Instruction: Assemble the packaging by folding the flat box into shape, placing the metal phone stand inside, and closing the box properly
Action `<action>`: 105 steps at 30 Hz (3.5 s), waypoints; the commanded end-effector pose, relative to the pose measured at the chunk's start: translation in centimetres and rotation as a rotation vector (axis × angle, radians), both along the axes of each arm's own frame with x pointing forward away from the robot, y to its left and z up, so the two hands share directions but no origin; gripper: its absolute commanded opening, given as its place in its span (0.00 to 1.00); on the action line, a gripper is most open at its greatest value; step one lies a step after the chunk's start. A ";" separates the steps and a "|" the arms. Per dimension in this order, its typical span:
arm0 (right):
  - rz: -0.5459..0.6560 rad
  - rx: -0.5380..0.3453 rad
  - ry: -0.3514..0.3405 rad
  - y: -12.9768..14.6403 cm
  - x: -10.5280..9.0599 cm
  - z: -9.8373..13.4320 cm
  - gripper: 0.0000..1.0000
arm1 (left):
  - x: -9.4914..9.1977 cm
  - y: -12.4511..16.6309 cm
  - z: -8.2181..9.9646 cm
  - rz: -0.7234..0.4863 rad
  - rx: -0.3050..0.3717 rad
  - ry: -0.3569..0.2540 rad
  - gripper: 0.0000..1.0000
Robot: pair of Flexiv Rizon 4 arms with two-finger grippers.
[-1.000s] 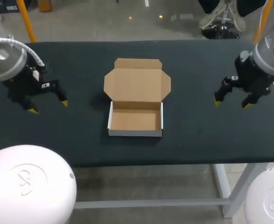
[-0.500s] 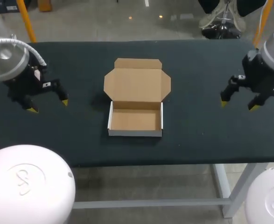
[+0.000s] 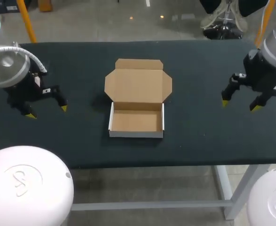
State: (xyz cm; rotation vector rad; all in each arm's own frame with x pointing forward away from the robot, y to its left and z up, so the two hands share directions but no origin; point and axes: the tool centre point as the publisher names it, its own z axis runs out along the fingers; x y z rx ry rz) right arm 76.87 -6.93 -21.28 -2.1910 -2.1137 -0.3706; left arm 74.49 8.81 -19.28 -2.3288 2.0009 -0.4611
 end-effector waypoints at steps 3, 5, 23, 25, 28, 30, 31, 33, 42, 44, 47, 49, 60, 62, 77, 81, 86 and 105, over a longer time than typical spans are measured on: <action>0.001 -0.002 0.009 0.1 0.1 0.3 1.00 | 0.9 -0.1 -2.3 0.013 0.011 0.010 1.00; 0.001 -0.002 0.009 0.1 0.1 0.3 1.00 | 1.3 0.0 -3.1 0.017 0.019 0.013 1.00; 0.001 -0.002 0.009 0.1 0.1 0.3 1.00 | 7.4 2.1 -10.9 0.085 0.073 0.051 1.00; 0.001 -0.002 0.009 0.1 0.1 0.3 1.00 | 8.2 2.5 -11.5 0.080 0.080 0.054 1.00; 0.001 -0.002 0.009 0.1 0.1 0.3 1.00 | 9.5 3.1 -12.6 0.081 0.102 0.065 1.00; 0.001 -0.002 0.009 0.1 0.1 0.3 1.00 | 10.3 3.6 -13.2 0.073 0.103 0.077 1.00; 0.001 -0.002 0.009 0.1 0.1 0.3 1.00 | 10.8 3.8 -13.4 0.072 0.102 0.078 1.00; 0.001 -0.002 0.009 0.1 0.1 0.3 1.00 | 11.7 4.4 -13.9 0.062 0.089 0.092 1.00; 0.001 -0.002 0.009 0.1 0.1 0.3 1.00 | 16.1 6.3 -15.1 0.024 0.067 0.127 1.00; 0.001 -0.002 0.009 0.1 0.1 0.3 1.00 | 16.8 6.6 -15.3 0.017 0.065 0.137 1.00; 0.001 -0.002 0.009 0.1 0.1 0.3 1.00 | 17.8 7.2 -15.7 0.023 0.067 0.152 1.00; 0.001 -0.002 0.009 0.1 0.1 0.3 1.00 | 18.3 7.4 -15.8 0.024 0.074 0.176 1.00; 0.001 -0.002 0.009 0.1 0.1 0.3 1.00 | 18.3 7.4 -15.8 0.024 0.074 0.176 1.00; 0.001 -0.002 0.009 0.1 0.1 0.3 1.00 | 18.3 7.4 -15.8 0.024 0.074 0.176 1.00; 0.001 -0.002 0.009 0.1 0.1 0.3 1.00 | 18.8 8.1 -16.3 0.000 0.104 0.161 1.00; 0.001 -0.002 0.009 0.1 0.1 0.3 1.00 | 19.6 9.2 -16.6 -0.006 0.136 0.150 1.00; 0.001 -0.002 0.009 0.1 0.1 0.3 1.00 | 21.2 10.4 -17.0 -0.012 0.151 0.146 1.00; 0.001 -0.002 0.009 0.1 0.1 0.3 1.00 | 27.1 12.3 -19.2 -0.024 0.179 0.180 1.00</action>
